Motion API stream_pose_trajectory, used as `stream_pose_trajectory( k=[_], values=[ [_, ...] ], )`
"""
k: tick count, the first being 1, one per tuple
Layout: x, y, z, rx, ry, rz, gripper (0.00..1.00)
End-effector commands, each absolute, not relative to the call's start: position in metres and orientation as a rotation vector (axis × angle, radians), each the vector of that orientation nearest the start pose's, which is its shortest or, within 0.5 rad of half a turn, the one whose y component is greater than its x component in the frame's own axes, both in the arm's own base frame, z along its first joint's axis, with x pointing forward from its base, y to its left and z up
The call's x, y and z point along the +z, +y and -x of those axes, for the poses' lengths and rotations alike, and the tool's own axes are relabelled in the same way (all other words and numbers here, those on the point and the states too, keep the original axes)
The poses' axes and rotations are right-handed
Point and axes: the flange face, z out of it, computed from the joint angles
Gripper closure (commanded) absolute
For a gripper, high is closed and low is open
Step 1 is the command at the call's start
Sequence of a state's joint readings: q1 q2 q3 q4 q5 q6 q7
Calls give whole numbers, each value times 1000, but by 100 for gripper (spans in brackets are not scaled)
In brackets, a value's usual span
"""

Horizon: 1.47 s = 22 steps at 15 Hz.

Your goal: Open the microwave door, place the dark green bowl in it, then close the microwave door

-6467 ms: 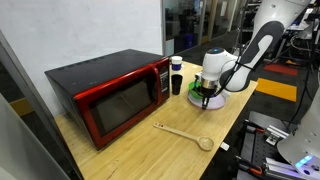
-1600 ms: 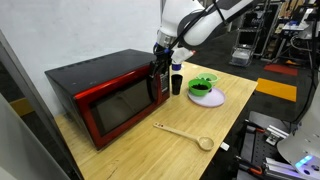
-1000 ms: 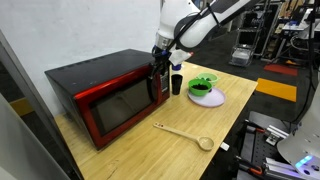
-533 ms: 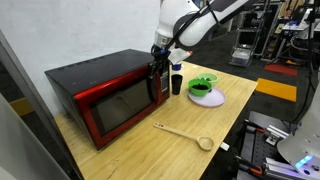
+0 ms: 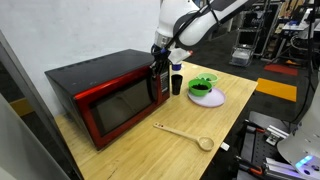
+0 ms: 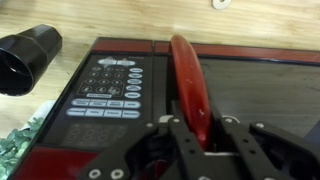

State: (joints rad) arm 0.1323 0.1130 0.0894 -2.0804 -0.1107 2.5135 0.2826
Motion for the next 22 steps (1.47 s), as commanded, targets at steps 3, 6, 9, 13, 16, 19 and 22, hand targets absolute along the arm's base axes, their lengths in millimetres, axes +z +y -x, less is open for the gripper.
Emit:
stream_pose_trajectory(
  k=[3,6,9,13,16,19,22],
  values=[
    [422,126,-557,-489,10,3073,94],
    [424,127,-542,-506,5,3075,94],
    [426,128,-528,-532,1,3067,94],
    [430,136,-495,-498,25,3052,94],
    [431,146,-471,-485,79,3048,94],
    [434,153,-457,-467,95,3050,43],
    [455,152,-443,-452,94,3069,23]
  ],
)
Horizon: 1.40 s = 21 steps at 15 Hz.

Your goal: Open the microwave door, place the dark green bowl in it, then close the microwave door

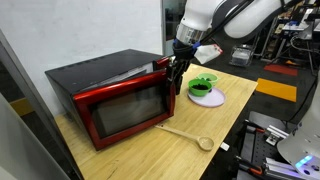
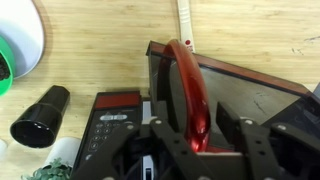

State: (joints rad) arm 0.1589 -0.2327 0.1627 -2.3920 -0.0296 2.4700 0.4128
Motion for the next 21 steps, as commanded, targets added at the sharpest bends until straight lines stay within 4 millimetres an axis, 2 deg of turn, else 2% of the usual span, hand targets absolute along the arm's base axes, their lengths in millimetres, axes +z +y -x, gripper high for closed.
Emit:
stream_pose_trajectory(
  k=[1,3,6,8,15,21],
  values=[
    [462,152,-440,-443,86,3074,15],
    [474,154,-433,-441,67,3091,2],
    [489,148,-433,-464,66,3092,0],
    [495,143,-442,-479,89,3085,0],
    [494,120,-490,-490,218,3069,0],
    [485,112,-535,-472,296,3056,0]
  ],
)
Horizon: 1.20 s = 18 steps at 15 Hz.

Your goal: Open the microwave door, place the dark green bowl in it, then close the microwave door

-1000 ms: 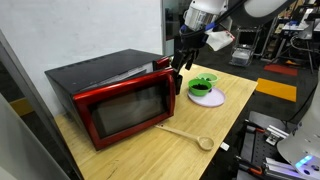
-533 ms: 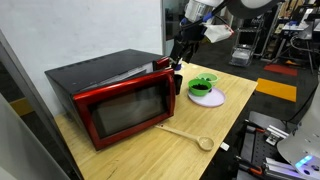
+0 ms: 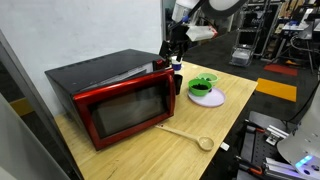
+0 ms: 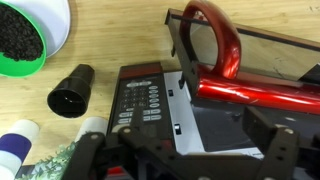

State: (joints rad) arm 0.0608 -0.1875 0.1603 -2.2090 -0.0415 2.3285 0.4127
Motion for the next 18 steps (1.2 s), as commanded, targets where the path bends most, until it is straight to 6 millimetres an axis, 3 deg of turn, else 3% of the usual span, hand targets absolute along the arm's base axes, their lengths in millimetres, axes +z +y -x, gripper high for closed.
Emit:
stream_pose_trajectory(
  k=[1,7,18],
  values=[
    [483,112,-541,-471,307,3054,0],
    [469,112,-565,-442,342,3041,0],
    [436,128,-556,-346,361,3037,0]
  ],
)
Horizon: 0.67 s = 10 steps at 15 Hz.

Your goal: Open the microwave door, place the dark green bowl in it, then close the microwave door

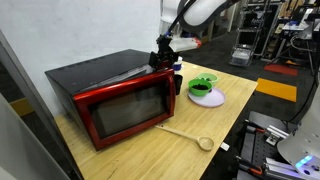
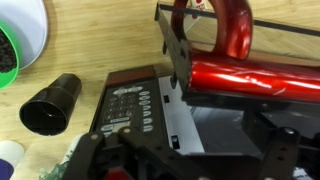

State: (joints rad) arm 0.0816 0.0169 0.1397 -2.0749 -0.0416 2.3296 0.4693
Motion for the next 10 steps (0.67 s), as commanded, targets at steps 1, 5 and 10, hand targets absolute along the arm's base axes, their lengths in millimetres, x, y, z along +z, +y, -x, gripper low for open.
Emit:
stream_pose_trajectory(
  k=[1,5,10],
  values=[
    [434,129,-554,-336,362,3036,0],
    [428,137,-540,-291,362,3019,0],
    [429,147,-526,-261,363,2985,0]
  ],
)
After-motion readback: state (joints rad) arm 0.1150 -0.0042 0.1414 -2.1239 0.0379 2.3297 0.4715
